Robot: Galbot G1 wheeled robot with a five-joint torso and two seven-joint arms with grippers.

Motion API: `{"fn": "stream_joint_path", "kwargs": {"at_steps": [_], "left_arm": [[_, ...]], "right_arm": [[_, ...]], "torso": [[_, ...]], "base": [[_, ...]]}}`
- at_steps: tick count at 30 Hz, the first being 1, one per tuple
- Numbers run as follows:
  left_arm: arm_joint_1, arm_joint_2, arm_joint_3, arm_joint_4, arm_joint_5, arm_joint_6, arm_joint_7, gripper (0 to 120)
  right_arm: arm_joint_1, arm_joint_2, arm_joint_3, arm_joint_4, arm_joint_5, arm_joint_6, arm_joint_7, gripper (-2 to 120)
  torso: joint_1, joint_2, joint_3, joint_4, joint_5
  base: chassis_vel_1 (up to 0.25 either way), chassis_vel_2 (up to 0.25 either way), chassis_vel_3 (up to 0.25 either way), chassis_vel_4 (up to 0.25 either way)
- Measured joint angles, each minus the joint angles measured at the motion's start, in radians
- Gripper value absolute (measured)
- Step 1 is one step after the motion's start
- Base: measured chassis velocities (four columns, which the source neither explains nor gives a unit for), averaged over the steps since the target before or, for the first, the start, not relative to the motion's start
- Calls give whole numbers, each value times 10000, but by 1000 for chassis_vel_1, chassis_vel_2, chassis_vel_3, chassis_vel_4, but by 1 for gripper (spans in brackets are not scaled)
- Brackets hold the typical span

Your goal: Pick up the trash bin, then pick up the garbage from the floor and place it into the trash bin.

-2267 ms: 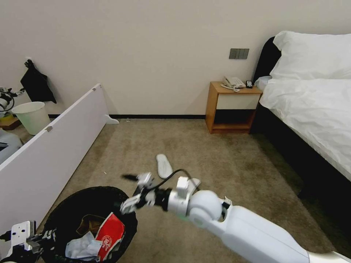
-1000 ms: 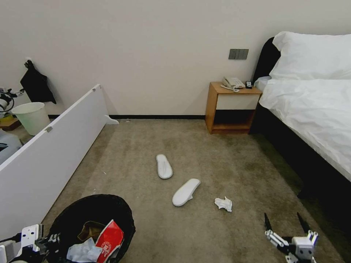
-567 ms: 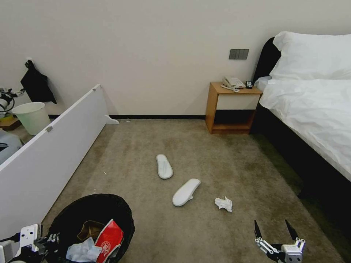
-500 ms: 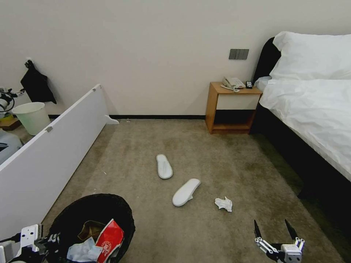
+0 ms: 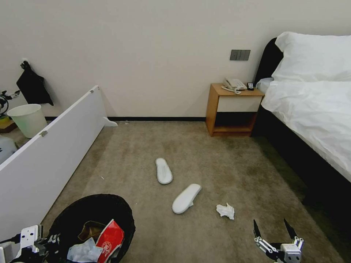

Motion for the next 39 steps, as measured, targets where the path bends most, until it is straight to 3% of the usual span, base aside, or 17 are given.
{"fn": "stream_joint_path", "kwargs": {"at_steps": [31, 39], "left_arm": [[22, 30, -66, -41, -16, -15, 45, 3], [18, 28, -99, -46, -23, -17, 48, 3]], "right_arm": [[32, -43, -19, 0, -22, 9, -91, 100], [17, -374, -80, -106, 10, -55, 12, 100]], "torso": [[0, 0, 0, 0, 0], [0, 0, 0, 0, 0]], "base": [[-86, 86, 89, -89], [-33, 28, 24, -31]]}}
